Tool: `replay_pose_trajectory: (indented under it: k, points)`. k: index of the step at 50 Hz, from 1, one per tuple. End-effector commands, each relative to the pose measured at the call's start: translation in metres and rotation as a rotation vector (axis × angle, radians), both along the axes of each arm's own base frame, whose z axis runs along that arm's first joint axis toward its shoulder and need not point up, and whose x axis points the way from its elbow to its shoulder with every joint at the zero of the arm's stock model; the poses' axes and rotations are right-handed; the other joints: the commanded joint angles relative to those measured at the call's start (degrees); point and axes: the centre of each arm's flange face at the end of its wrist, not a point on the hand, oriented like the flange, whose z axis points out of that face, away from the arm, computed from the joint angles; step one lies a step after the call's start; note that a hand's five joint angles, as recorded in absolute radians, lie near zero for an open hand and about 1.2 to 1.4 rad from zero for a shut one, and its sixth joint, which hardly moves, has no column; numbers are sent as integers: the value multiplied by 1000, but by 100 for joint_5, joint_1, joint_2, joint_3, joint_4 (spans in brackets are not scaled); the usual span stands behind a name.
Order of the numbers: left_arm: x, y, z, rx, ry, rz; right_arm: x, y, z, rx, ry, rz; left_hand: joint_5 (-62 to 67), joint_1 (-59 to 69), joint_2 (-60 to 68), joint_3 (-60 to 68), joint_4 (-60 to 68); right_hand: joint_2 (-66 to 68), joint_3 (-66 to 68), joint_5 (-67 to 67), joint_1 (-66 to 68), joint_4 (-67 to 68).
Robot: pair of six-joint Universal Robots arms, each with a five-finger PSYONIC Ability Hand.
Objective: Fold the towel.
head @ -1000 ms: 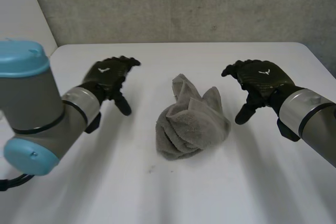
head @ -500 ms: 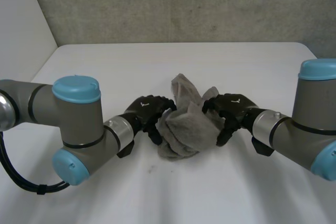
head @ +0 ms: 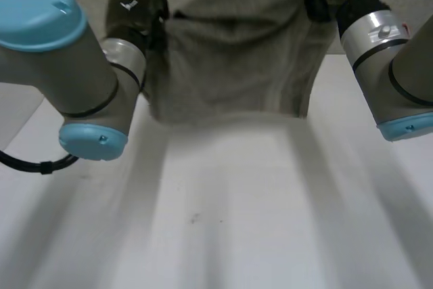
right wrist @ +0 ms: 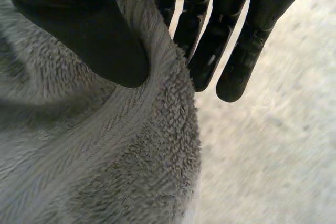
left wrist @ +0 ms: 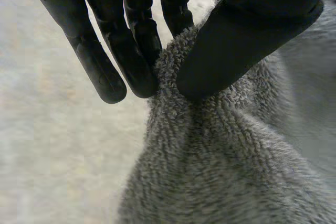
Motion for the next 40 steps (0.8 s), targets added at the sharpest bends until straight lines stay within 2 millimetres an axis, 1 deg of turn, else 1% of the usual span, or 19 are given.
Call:
replay_pose_trajectory:
  k: [1,3,4,5,6,7,8,9,10,12,14,15,16,17,19,21,23,31,40]
  points:
    - [4,50,-48,143,-110,-38,8,24,-43,118,74,50,1159,1383,1077,1047,1045,1259,1245,1449,2441,1188]
    - [1,86,-86,239,-188,-99,9,41,-78,255,153,78,1159,1383,1077,1047,1045,1259,1245,1449,2441,1188]
    - [1,86,-86,239,-189,-99,9,41,-78,256,153,78,1159,1383,1077,1047,1045,1259,1245,1449,2441,1188]
    - [2,100,-103,286,-223,-119,5,47,-94,321,191,76,1159,1383,1077,1047,1045,1259,1245,1449,2441,1188]
    - [2,100,-104,286,-224,-119,1,53,-109,383,229,74,1159,1383,1077,1047,1045,1259,1245,1449,2441,1188]
    - [3,115,-119,328,-255,-144,1,53,-109,383,229,74,1159,1383,1077,1047,1045,1259,1245,1449,2441,1188]
    - [5,127,-133,368,-287,-160,-3,61,-122,435,265,75,1159,1383,1077,1047,1045,1259,1245,1449,2441,1188]
    - [5,127,-133,369,-287,-160,-6,68,-134,476,301,76,1159,1383,1077,1047,1045,1259,1245,1449,2441,1188]
    - [6,139,-143,397,-312,-178,-6,68,-134,476,301,76,1159,1383,1077,1047,1045,1259,1245,1449,2441,1188]
    - [6,150,-152,420,-336,-198,-9,75,-143,504,335,76,758,982,675,645,644,1259,1245,1449,2441,1188]
    - [6,162,-157,437,-359,-221,-16,85,-159,535,403,77,-1284,-1060,-1367,-1397,-1398,1259,1245,1449,2441,1188]
    - [6,162,-157,437,-360,-221,-16,85,-159,535,403,77,-1294,-1070,-1377,-1407,-1408,1259,1245,1449,2441,1188]
    - [6,162,-156,435,-358,-221,-22,86,-166,547,432,66,-2327,-2103,-2410,-2439,-2441,1259,1245,1449,2441,1188]
    - [6,162,-156,435,-358,-221,-22,86,-166,548,433,66,-2337,-2113,-2420,-2450,-2451,1259,1245,1449,2441,1188]
    - [5,159,-147,411,-345,-218,-40,80,-175,572,456,23,-3611,-3387,-3693,-3723,-3724,1259,1245,1449,2441,1188]
    - [6,155,-141,398,-332,-208,-48,75,-178,587,452,2,-3935,-3711,-4018,-4048,-4049,1259,1245,1449,2441,1188]
    - [11,139,-127,369,-303,-169,-58,70,-178,597,437,-1,-4455,-4231,-4537,-4567,-4568,1259,1245,1449,2441,1188]
    - [25,98,-105,323,-239,-75,-73,58,-179,582,399,12,-4524,-4300,-4607,-4636,-4638,1259,1245,1449,2441,1188]
    - [37,80,-111,349,-288,-51,-73,58,-180,587,393,17,-4457,-4233,-4539,-4569,-4571,1259,1245,1449,2441,1188]
